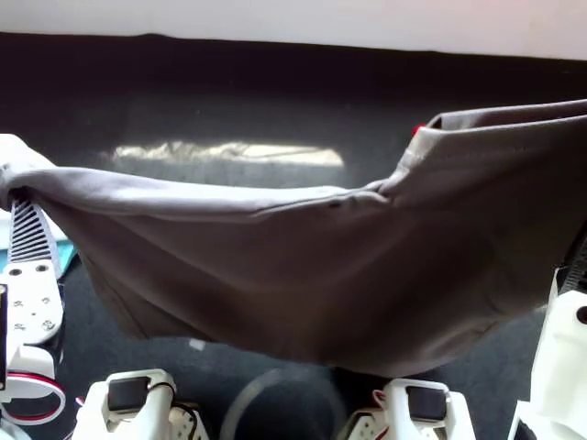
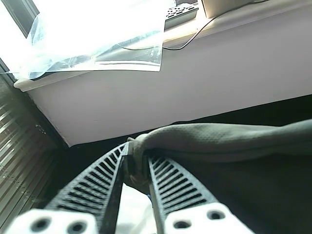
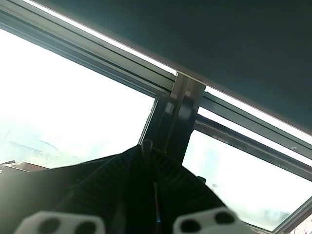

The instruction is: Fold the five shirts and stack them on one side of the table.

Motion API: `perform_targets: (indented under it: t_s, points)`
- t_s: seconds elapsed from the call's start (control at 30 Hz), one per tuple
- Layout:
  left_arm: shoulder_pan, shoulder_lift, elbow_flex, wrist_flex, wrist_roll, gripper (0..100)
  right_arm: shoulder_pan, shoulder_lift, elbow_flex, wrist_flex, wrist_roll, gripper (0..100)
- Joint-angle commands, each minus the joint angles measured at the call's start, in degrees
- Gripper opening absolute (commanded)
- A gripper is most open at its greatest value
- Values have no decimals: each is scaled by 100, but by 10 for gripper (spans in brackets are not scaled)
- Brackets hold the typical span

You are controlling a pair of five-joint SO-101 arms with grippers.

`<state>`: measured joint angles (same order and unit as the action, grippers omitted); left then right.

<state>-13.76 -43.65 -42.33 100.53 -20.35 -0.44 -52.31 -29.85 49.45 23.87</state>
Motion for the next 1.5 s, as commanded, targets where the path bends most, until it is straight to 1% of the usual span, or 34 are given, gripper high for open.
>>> perform_targets:
  t_s: [0.0,0.3,0.5,0.7,0.77,0.9,1.03,1.2,1.4,1.47]
  points:
    - [-75,4,-66,26,9,8,-22,40,-84,-101,44,6]
    - [-75,-541,-40,26,9,8,-22,-189,-75,-84,44,6]
    - [-75,-558,-13,26,0,8,-22,-127,-31,-84,26,6]
    - [-66,-242,1182,-105,-26,8,-22,884,-31,-75,18,6]
    - [-66,13,1560,-334,-26,8,-31,1385,-31,-75,18,6]
    - [-40,734,2264,-1090,-26,8,-215,2484,-31,-84,26,6]
    - [-40,1763,2475,-1785,-26,8,-418,3530,-84,-154,26,6]
    - [-40,3046,2009,-2136,-35,8,-725,4637,-92,-796,35,6]
    - [-57,4400,927,-2101,-35,8,-919,5402,-92,-1314,35,6]
    - [-31,4760,611,-2092,-35,8,-945,5569,-84,-1332,35,6]
